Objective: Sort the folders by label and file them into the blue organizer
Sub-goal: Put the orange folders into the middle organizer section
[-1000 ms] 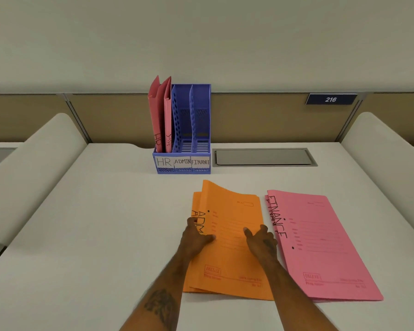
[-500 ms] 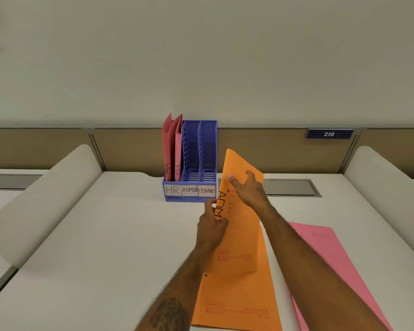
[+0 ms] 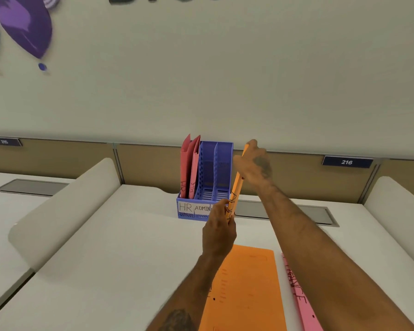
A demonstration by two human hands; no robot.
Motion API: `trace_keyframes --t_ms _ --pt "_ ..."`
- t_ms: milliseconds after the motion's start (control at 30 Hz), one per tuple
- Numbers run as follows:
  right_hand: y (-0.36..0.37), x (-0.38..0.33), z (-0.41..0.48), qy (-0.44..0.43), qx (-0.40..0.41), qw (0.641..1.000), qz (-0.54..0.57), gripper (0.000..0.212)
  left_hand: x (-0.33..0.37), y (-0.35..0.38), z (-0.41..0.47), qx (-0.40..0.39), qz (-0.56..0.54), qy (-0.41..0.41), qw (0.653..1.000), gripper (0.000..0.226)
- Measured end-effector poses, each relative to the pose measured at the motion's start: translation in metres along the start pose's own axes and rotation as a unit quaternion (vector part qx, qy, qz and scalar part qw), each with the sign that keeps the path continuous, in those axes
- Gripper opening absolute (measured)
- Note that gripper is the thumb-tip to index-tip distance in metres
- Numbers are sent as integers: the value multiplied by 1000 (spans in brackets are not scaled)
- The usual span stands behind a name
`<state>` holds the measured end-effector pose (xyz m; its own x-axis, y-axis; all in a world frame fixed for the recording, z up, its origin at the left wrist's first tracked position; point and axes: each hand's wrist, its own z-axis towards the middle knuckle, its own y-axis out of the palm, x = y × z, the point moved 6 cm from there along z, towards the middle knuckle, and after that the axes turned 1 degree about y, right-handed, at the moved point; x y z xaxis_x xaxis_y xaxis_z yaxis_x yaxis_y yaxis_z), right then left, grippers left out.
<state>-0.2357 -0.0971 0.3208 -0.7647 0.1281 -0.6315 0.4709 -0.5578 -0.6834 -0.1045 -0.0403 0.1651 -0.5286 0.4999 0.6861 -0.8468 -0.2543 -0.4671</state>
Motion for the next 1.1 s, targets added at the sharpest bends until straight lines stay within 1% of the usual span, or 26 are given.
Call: trace_keyframes --t_ms 67,133,200,267,300,367,433,533,700,833,933,1100 --pt "4 -11 1 -12 11 1000 4 39 -4 -3 5 -14 -6 9 1000 46" --pt "7 -20 3 -32 25 999 6 39 -11 -9 11 -36 -23 18 999 60" --pt "8 -29 7 -56 46 997 5 38 -26 -21 20 -34 -34 17 999 70" --pt "10 -39 13 -71 60 996 4 37 -46 -35 35 -28 -13 9 999 77" --pt "12 -44 15 -75 65 995 4 37 -55 -41 45 -29 11 11 999 77" --pt "15 -55 20 -85 76 993 3 39 -70 -53 68 -35 64 33 997 71" --pt "20 -67 27 -98 89 991 8 41 -81 -61 95 -55 115 61 990 69" --pt "31 -83 40 -104 103 989 20 44 -102 -65 138 -110 186 87 973 83" --pt "50 -111 61 -125 142 982 22 45 -128 -58 197 -192 261 112 939 100" --pt "64 -126 78 -144 177 973 20 43 -138 -37 231 -244 290 133 916 104" --pt "76 -127 87 -159 181 971 16 41 -144 -21 238 -270 298 158 902 107" --pt "97 -121 109 -173 192 966 13 42 -158 -11 257 -251 313 168 900 107"
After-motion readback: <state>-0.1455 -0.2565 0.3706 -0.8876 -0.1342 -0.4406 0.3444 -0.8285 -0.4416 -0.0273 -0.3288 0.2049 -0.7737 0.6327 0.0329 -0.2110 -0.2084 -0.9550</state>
